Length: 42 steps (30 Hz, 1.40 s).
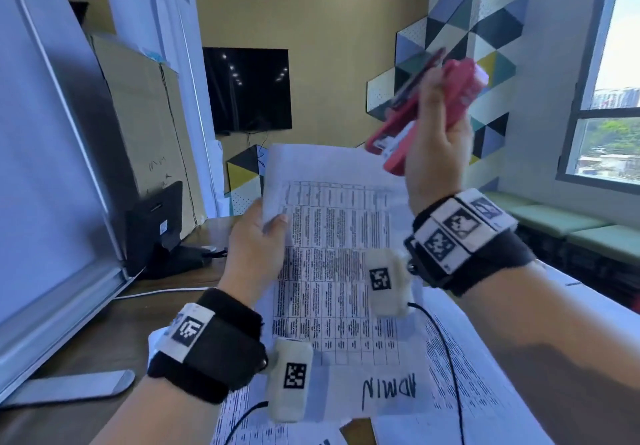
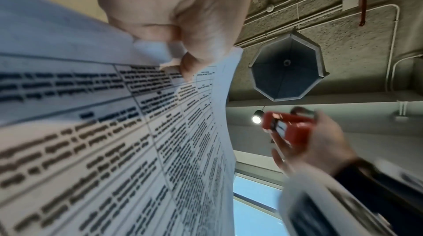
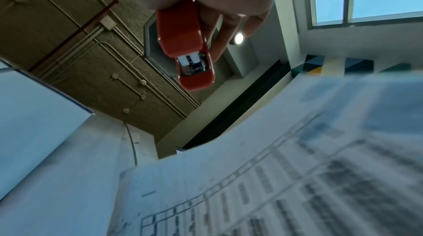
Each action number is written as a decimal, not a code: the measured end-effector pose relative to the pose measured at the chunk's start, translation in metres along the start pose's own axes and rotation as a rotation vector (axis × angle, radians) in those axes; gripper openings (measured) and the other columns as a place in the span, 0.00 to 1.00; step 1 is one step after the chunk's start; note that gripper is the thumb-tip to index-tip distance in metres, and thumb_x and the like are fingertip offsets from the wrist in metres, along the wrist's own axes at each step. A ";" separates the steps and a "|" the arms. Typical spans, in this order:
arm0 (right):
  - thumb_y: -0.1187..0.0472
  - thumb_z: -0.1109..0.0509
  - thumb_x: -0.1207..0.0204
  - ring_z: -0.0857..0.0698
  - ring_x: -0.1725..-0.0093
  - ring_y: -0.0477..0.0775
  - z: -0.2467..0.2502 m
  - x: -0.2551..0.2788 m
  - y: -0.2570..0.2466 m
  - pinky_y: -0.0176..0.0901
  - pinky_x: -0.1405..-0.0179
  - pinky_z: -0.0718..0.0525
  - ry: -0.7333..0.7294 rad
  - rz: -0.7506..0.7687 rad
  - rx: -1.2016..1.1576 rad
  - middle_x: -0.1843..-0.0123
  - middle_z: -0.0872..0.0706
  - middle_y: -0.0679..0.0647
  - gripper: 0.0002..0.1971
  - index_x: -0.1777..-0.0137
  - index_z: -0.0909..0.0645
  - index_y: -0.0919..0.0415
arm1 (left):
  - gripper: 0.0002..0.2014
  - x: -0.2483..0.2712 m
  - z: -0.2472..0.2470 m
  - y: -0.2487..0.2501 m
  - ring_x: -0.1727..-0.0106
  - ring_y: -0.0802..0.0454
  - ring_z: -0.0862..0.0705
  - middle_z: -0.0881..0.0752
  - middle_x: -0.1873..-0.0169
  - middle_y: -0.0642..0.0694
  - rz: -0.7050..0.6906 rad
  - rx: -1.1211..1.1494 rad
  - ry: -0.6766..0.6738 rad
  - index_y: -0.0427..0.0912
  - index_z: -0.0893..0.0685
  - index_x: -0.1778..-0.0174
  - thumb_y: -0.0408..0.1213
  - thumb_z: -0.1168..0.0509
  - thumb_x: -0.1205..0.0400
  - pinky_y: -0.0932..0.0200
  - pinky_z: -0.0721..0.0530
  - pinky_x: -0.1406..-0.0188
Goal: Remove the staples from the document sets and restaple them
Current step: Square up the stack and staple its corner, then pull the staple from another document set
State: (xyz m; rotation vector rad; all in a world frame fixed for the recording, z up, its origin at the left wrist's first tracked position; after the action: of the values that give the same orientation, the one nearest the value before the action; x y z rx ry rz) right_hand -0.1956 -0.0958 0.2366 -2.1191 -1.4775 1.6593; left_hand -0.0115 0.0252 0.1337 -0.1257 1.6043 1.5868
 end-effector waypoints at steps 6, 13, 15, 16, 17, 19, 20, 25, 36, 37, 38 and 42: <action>0.25 0.31 0.40 0.11 0.54 0.55 0.075 0.048 0.065 0.53 0.47 0.15 -0.332 -0.555 0.341 0.47 0.11 0.58 0.40 0.39 0.20 0.57 | 0.08 -0.011 0.011 -0.012 0.61 0.58 0.18 0.16 0.61 0.55 0.079 0.143 0.050 0.42 0.20 0.40 0.33 0.41 0.13 0.71 0.21 0.67; 0.22 0.32 0.48 0.13 0.61 0.59 0.132 0.104 0.104 0.68 0.41 0.17 -0.501 -0.870 0.641 0.55 0.10 0.64 0.49 0.46 0.16 0.70 | 0.11 -0.001 -0.024 -0.045 0.49 0.51 0.14 0.13 0.52 0.50 0.283 0.080 -0.174 0.41 0.20 0.39 0.40 0.36 0.15 0.64 0.15 0.55; 0.22 0.29 0.56 0.13 0.58 0.65 0.148 0.107 0.113 0.73 0.45 0.18 -0.454 -0.961 0.669 0.48 0.12 0.72 0.54 0.45 0.17 0.72 | 0.16 0.004 -0.031 -0.067 0.44 0.45 0.14 0.15 0.42 0.46 0.398 -0.094 -0.340 0.45 0.23 0.38 0.49 0.35 0.17 0.48 0.14 0.46; 0.22 0.27 0.59 0.13 0.57 0.66 0.158 0.108 0.119 0.74 0.45 0.18 -0.442 -1.007 0.684 0.47 0.12 0.72 0.55 0.44 0.17 0.71 | 0.16 0.008 -0.032 -0.075 0.47 0.45 0.14 0.15 0.43 0.45 0.428 -0.210 -0.416 0.47 0.25 0.40 0.52 0.35 0.18 0.48 0.14 0.50; 0.22 0.26 0.59 0.12 0.55 0.67 0.166 0.109 0.124 0.71 0.45 0.17 -0.444 -1.047 0.711 0.47 0.12 0.71 0.55 0.45 0.16 0.71 | 0.15 0.011 -0.031 -0.082 0.53 0.48 0.14 0.15 0.46 0.45 0.427 -0.367 -0.484 0.48 0.27 0.42 0.53 0.36 0.18 0.53 0.16 0.58; 0.27 0.28 0.44 0.12 0.58 0.64 0.184 0.110 0.134 0.58 0.55 0.10 -0.456 -1.102 0.801 0.51 0.09 0.66 0.45 0.46 0.15 0.70 | 0.11 0.014 -0.024 -0.100 0.63 0.53 0.17 0.16 0.57 0.47 0.409 -0.622 -0.579 0.45 0.23 0.46 0.49 0.36 0.17 0.61 0.24 0.71; 0.30 0.30 0.36 0.13 0.63 0.60 0.193 0.111 0.139 0.49 0.64 0.11 -0.468 -1.137 0.857 0.56 0.09 0.63 0.40 0.46 0.14 0.71 | 0.07 0.016 -0.020 -0.109 0.67 0.52 0.20 0.17 0.62 0.47 0.429 -0.681 -0.606 0.44 0.22 0.51 0.44 0.36 0.16 0.64 0.27 0.76; 0.33 0.33 0.30 0.16 0.76 0.50 0.225 0.118 0.161 0.38 0.76 0.17 -0.504 -1.231 1.019 0.62 0.09 0.59 0.36 0.47 0.13 0.71 | 0.09 0.016 0.017 -0.153 0.63 0.46 0.20 0.16 0.63 0.39 0.596 -1.010 -0.733 0.38 0.15 0.54 0.38 0.38 0.15 0.64 0.26 0.71; 0.23 0.44 0.34 0.12 0.54 0.57 0.211 0.102 0.156 0.47 0.41 0.18 -0.565 -1.044 1.322 0.54 0.09 0.61 0.42 0.55 0.12 0.65 | 0.26 0.032 0.063 -0.200 0.47 0.49 0.14 0.13 0.42 0.43 0.714 -1.290 -0.708 0.41 0.15 0.38 0.55 0.27 0.25 0.59 0.16 0.45; 0.22 0.44 0.35 0.12 0.54 0.57 0.203 0.101 0.156 0.49 0.40 0.18 -0.579 -1.027 1.309 0.55 0.09 0.60 0.43 0.56 0.12 0.64 | 0.27 0.033 0.065 -0.202 0.48 0.47 0.13 0.12 0.44 0.43 0.709 -1.282 -0.681 0.40 0.15 0.40 0.55 0.24 0.28 0.56 0.14 0.45; 0.23 0.45 0.34 0.12 0.53 0.57 0.194 0.102 0.153 0.50 0.40 0.18 -0.593 -1.019 1.298 0.55 0.09 0.59 0.42 0.56 0.12 0.64 | 0.29 0.034 0.067 -0.204 0.50 0.46 0.13 0.11 0.48 0.42 0.733 -1.268 -0.652 0.38 0.16 0.43 0.54 0.22 0.32 0.54 0.13 0.46; 0.27 0.44 0.29 0.12 0.55 0.58 0.149 0.112 0.148 0.49 0.43 0.17 -0.639 -0.941 1.189 0.55 0.10 0.62 0.39 0.57 0.15 0.67 | 0.24 0.036 0.072 -0.216 0.62 0.48 0.18 0.19 0.81 0.52 0.779 -1.140 -0.567 0.40 0.28 0.74 0.47 0.20 0.31 0.56 0.16 0.56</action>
State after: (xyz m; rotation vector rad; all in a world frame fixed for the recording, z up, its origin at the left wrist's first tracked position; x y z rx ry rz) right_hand -0.2247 -0.1667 0.0112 -0.2319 -0.8311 1.9615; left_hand 0.1322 0.0633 -0.0430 0.3665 0.1374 2.6529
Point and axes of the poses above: each hand's wrist, its own x-axis away from the middle knuckle, its own z-axis out of the back of the hand, y = z × x, the point moved 6 cm from there along -x, towards the middle knuckle
